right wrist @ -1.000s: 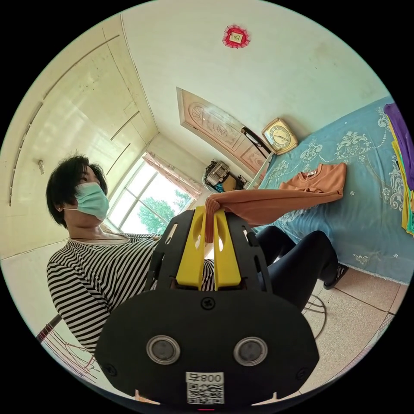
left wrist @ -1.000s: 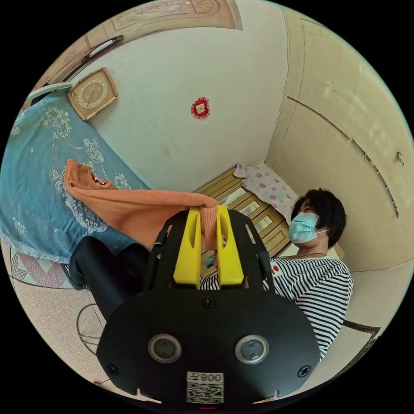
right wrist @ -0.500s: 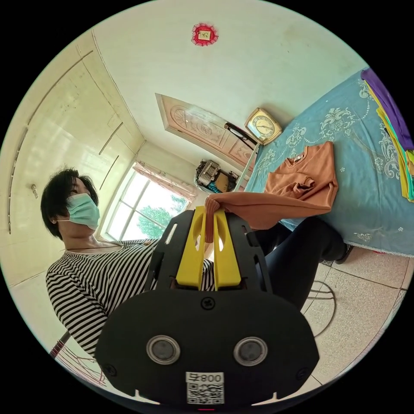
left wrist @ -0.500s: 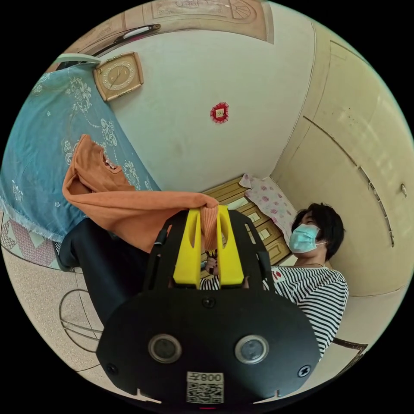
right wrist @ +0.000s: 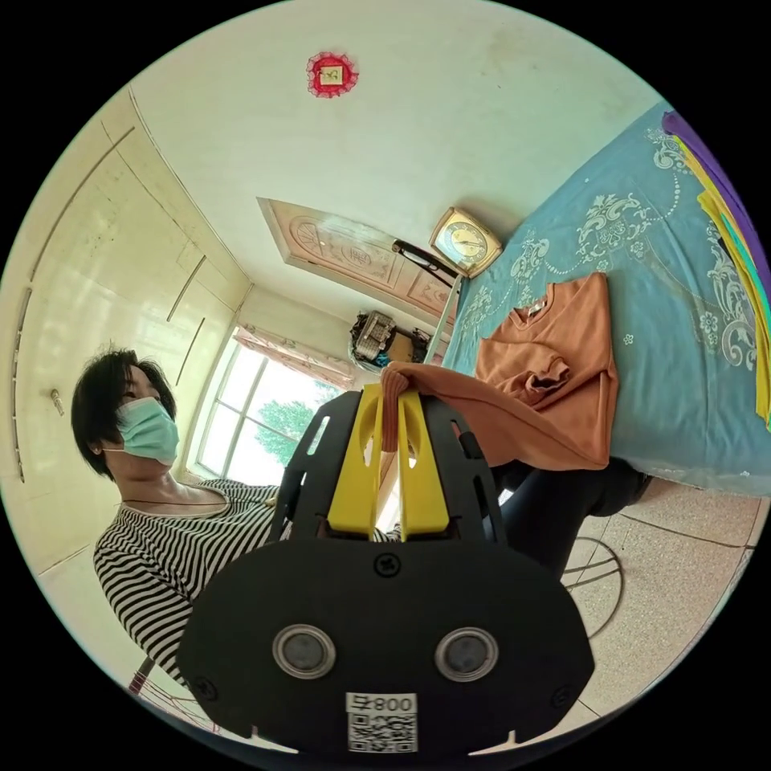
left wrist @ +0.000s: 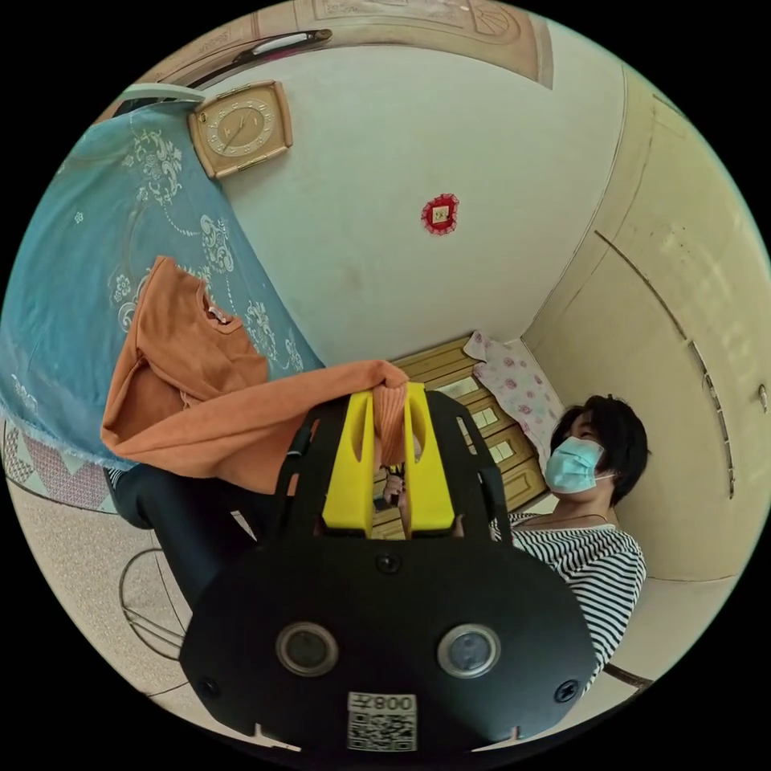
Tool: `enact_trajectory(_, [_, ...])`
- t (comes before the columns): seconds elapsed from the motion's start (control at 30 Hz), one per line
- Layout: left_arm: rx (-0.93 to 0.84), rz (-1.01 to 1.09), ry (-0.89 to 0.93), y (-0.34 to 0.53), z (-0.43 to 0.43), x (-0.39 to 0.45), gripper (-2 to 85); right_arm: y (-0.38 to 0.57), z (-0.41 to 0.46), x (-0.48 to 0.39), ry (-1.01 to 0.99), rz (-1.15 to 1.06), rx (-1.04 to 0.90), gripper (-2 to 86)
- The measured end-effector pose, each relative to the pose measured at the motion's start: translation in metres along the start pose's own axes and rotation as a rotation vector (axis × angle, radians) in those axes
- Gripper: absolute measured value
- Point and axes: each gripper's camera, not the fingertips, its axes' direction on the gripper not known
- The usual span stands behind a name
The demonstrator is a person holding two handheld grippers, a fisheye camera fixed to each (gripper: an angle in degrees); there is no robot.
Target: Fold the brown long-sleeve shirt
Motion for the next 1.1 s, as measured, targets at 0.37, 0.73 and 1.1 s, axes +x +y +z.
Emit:
enact_trajectory(0.37, [0.004, -0.105, -0.085, -0.191, 0.064, -0.122, 6.8, -0.163, 0.068, 0.112, 0.061, 0.094, 0.039, 2.3])
enact_trajectory(0.73, [0.031, -0.282, -0.262, -0.334, 0.113, -0.277, 7.0, -0.312, 0.166, 0.253, 0.19, 0.267, -0.024, 2.2])
enact_trajectory(1.1, [0.015, -0.449, -0.4, -0.408, 0.158, -0.422, 8.2, -0.385, 0.255, 0.385, 0.296, 0.495, -0.104, 2.9])
